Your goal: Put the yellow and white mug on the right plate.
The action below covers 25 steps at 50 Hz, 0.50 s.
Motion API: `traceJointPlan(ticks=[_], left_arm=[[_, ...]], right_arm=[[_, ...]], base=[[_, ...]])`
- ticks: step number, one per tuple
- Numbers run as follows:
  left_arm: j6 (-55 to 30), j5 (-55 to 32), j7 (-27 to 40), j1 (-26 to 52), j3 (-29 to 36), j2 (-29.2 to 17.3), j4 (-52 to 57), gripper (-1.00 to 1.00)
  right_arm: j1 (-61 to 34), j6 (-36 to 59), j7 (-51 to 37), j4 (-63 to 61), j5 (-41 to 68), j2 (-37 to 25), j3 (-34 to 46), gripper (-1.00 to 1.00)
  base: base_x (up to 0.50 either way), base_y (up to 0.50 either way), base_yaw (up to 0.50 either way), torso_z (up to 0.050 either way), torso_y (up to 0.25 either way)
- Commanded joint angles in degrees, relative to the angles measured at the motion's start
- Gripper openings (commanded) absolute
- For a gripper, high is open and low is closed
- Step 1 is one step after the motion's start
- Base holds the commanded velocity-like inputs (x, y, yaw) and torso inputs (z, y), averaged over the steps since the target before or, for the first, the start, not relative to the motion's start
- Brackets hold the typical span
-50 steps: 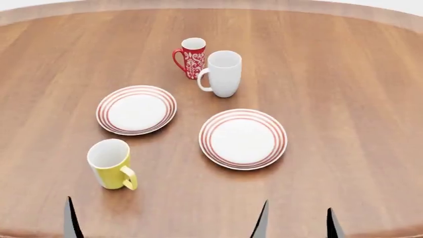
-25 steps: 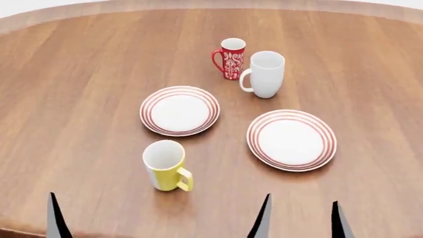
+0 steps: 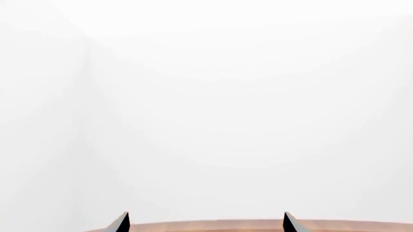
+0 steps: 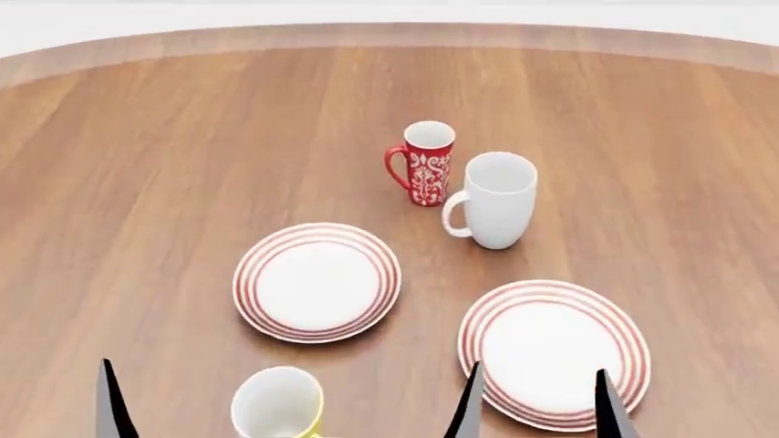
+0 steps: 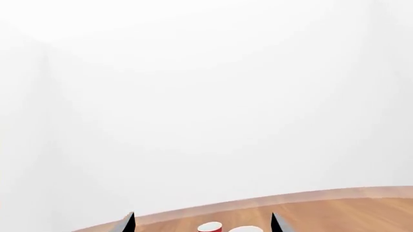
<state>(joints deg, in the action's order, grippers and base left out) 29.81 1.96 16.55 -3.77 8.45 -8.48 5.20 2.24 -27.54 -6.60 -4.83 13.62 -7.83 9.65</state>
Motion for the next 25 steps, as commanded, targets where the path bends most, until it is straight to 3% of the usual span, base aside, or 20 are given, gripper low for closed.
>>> traceJointPlan(ticks=[1, 12, 19, 25], left_arm=[[-0.3, 0.3, -0.7, 0.0, -0.7, 0.4, -0.1, 1.00], [0.3, 0.4, -0.1, 0.0, -0.1, -0.1, -0.7, 1.00], [0.5, 0.4, 0.2, 0.0, 0.3, -0.4, -0.8, 1.00], [0.7, 0.4, 0.6, 0.0, 0.5, -0.6, -1.0, 1.00]], right_arm=[[0.1, 0.0, 0.9, -0.1, -0.9, 0.2, -0.1, 1.00], [0.1, 0.6, 0.3, -0.1, -0.8, -0.4, 0.6, 1.00], [-0.3, 1.7, -0.3, 0.2, -2.2, -0.9, 1.1, 1.00], [-1.6, 16.7, 4.0, -3.7, -0.3, -6.0, 5.7, 1.00]], base=[[0.50, 0.00, 0.00, 0.000, 0.000], [0.49, 0.00, 0.00, 0.000, 0.000], [0.06, 0.00, 0.00, 0.000, 0.000], [0.00, 0.00, 0.00, 0.000, 0.000]])
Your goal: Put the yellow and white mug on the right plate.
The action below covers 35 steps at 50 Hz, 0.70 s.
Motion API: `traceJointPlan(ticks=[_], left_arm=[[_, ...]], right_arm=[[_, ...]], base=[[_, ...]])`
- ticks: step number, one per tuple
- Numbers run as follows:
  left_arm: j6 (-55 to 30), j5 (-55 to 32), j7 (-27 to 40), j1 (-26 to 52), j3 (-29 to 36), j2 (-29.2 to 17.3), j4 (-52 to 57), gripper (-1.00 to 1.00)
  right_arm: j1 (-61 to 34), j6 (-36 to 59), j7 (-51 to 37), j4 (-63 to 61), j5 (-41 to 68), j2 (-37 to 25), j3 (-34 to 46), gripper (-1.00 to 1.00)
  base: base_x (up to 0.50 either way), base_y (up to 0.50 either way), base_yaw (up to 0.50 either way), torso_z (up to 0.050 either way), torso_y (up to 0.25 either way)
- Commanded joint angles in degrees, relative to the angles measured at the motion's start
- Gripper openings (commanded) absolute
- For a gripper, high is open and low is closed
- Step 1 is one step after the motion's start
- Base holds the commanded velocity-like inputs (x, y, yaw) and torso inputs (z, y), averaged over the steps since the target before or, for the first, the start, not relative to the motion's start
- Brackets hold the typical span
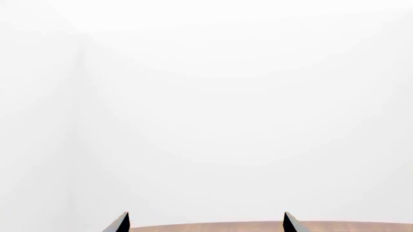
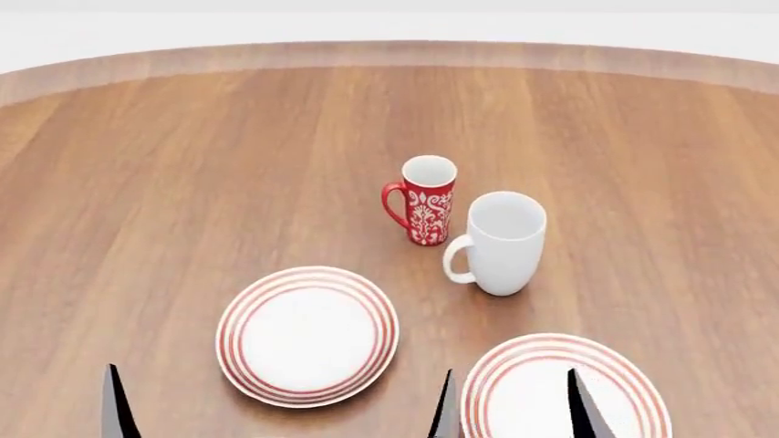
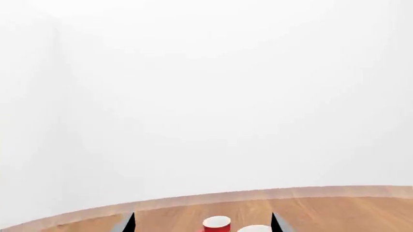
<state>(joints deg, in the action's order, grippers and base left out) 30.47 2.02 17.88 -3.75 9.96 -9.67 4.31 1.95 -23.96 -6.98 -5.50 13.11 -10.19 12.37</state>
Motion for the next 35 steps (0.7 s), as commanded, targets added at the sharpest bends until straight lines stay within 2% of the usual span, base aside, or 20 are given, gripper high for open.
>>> traceJointPlan(ticks=[1, 2, 4, 6, 7, 12, 17, 27, 35], left_arm=[[0.0, 0.3, -0.7, 0.0, -1.0, 0.6, -0.1, 1.00], [-0.4, 0.3, -0.7, 0.0, -1.0, 0.5, 0.4, 1.00], [-0.4, 0.2, -0.6, 0.0, -0.9, 0.5, 0.3, 1.00], [-0.3, 0.2, -0.5, 0.0, -0.8, 0.4, 0.3, 1.00], [-0.5, 0.2, -0.4, 0.0, -0.8, 0.3, 0.5, 1.00], [-0.1, 0.1, -0.2, 0.2, -0.5, 0.2, -0.2, 1.00], [-0.3, 0.1, 0.0, 0.3, -0.3, 0.0, -0.2, 1.00], [-0.7, 0.1, 0.2, 0.3, 0.2, -0.3, -0.2, 1.00], [-1.3, 0.0, 0.3, 0.1, 0.7, -0.6, 0.1, 1.00]], right_arm=[[-1.7, 13.2, 5.4, -3.0, -0.8, -4.4, 3.9, 1.00], [-1.8, 13.8, 6.3, -2.9, -1.3, -5.2, 4.7, 1.00], [-2.9, 22.8, 7.6, -5.0, 2.1, -7.0, 5.6, 1.00], [-3.9, 27.8, 8.6, -5.9, 3.5, -8.4, 6.6, 1.00], [-4.9, 27.1, 10.1, -4.8, 0.7, -9.8, 8.3, 1.00], [-6.2, 32.1, 14.8, -6.7, 0.5, -13.9, 11.5, 1.00], [-7.9, 40.8, 17.7, -9.9, 6.6, -16.1, 11.0, 1.00], [-8.5, 43.7, 23.6, -14.5, 7.2, -21.3, 14.3, 1.00], [-11.3, 47.2, 25.6, -14.3, 9.3, -20.7, 15.5, 1.00]], base=[[0.00, 0.00, 0.00, 0.000, 0.000], [0.00, 0.00, 0.00, 0.000, 0.000], [0.00, 0.00, 0.00, 0.000, 0.000], [0.00, 0.00, 0.00, 0.000, 0.000], [0.00, 0.00, 0.00, 0.000, 0.000], [0.00, 0.00, 0.00, 0.000, 0.000], [0.00, 0.00, 0.00, 0.000, 0.000], [0.00, 0.00, 0.00, 0.000, 0.000], [0.00, 0.00, 0.00, 0.000, 0.000]])
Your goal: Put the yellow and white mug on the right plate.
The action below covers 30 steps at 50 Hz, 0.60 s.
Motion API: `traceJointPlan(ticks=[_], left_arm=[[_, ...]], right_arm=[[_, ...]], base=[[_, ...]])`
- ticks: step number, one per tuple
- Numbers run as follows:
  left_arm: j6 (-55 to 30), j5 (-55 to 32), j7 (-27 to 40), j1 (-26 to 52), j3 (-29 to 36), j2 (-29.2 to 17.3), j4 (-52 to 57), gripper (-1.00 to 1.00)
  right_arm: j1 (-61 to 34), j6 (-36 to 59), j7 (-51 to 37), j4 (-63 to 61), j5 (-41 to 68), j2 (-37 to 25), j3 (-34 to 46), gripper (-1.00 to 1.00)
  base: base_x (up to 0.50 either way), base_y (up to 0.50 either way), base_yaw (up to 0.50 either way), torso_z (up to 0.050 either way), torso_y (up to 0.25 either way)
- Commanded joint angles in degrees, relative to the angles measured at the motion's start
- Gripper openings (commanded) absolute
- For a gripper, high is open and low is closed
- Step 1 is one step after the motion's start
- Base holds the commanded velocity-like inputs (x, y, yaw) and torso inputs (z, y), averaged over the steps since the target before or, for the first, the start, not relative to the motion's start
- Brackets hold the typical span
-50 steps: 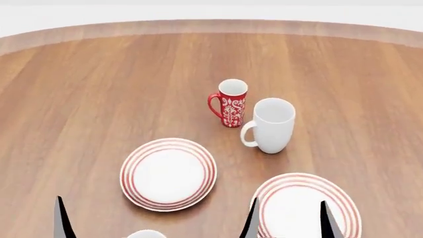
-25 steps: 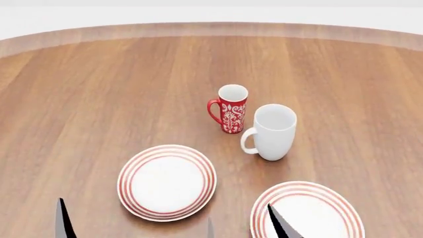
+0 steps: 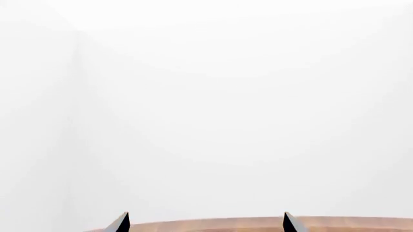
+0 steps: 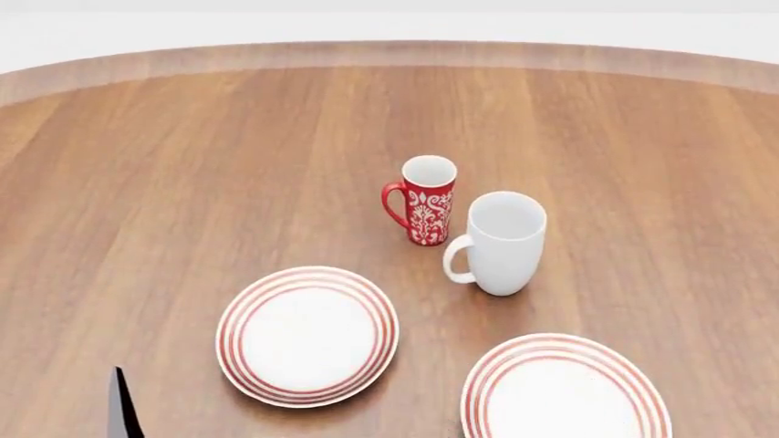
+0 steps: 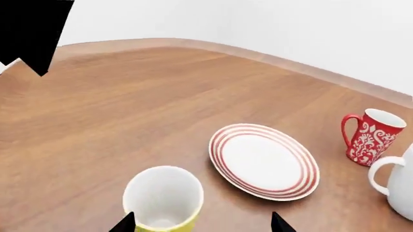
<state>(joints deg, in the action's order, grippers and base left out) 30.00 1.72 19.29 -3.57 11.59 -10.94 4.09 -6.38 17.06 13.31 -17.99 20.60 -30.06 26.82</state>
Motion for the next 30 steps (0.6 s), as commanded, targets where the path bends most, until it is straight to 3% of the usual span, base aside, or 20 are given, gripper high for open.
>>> traceJointPlan(ticks=[1, 15, 23, 30], left_arm=[[-1.0, 0.3, -1.1, -0.1, -0.8, 0.6, 0.5, 1.00], [-1.3, 0.1, -0.8, 0.0, -0.1, 0.1, 0.1, 1.00], [-1.4, 0.0, -0.6, 0.1, 0.2, -0.1, -0.2, 1.00], [-1.9, -0.3, -0.6, 0.2, 0.6, -0.3, -0.3, 1.00]], right_arm=[[-3.3, 6.6, 5.4, -1.7, 1.8, -0.7, 1.2, 1.00], [-8.1, 11.7, 6.6, 0.0, 3.6, 2.2, 3.3, 1.00], [-10.9, 24.9, 0.8, 1.0, 14.5, 6.5, -2.8, 1.00], [-12.4, 23.9, -0.4, 6.3, 12.0, 7.8, -2.1, 1.00]], base=[[0.00, 0.00, 0.00, 0.000, 0.000], [0.00, 0.00, 0.00, 0.000, 0.000], [0.00, 0.00, 0.00, 0.000, 0.000], [0.00, 0.00, 0.00, 0.000, 0.000]])
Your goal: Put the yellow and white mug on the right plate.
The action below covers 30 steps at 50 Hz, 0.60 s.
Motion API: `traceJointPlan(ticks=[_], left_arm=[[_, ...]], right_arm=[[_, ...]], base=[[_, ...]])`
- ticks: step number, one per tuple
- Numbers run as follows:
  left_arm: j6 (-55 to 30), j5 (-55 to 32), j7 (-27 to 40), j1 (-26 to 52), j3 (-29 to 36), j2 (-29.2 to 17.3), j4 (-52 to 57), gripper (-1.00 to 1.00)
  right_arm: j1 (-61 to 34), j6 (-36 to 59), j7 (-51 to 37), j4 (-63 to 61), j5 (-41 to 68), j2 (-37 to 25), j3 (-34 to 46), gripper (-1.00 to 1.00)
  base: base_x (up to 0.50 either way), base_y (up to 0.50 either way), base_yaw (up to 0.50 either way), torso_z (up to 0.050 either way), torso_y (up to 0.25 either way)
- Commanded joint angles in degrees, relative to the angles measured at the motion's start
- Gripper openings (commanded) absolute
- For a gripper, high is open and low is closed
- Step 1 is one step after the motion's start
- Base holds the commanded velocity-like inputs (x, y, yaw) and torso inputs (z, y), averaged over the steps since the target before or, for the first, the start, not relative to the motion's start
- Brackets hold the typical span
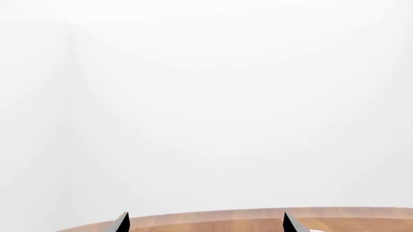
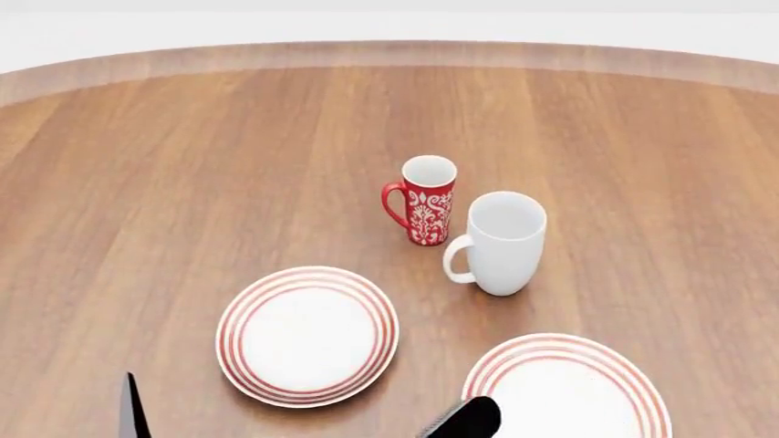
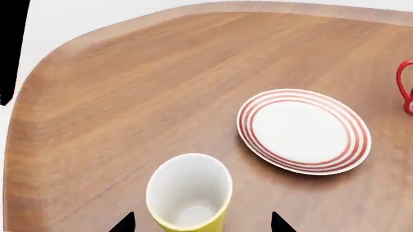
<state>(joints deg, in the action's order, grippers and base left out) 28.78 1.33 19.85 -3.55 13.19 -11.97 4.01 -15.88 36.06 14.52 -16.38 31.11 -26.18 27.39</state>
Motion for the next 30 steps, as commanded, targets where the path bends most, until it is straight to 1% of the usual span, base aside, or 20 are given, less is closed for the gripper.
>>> traceJointPlan(ticks=[1, 7, 15, 30], left_arm=[[-0.5, 0.0, -1.1, 0.3, -0.9, 0.7, -0.5, 1.00], [-1.2, -0.2, -1.0, 0.3, -0.7, 0.5, -0.1, 1.00], [-1.2, -0.5, -0.8, 0.2, -0.5, 0.3, -0.1, 1.00], [-1.4, -0.9, -0.4, 0.4, -0.1, -0.1, -0.2, 1.00]], right_arm=[[-2.9, 5.1, -1.8, 5.0, 1.5, 4.1, -2.7, 1.00], [-2.1, 4.6, -2.4, 6.1, 0.5, 4.9, -1.5, 1.00], [-1.8, 3.4, -1.0, 6.8, -2.9, 4.2, 3.1, 1.00], [-2.5, 2.1, -0.3, 7.8, -4.5, 3.8, 5.1, 1.00]], base=[[0.00, 0.00, 0.00, 0.000, 0.000], [0.00, 0.00, 0.00, 0.000, 0.000], [0.00, 0.00, 0.00, 0.000, 0.000], [0.00, 0.00, 0.00, 0.000, 0.000]])
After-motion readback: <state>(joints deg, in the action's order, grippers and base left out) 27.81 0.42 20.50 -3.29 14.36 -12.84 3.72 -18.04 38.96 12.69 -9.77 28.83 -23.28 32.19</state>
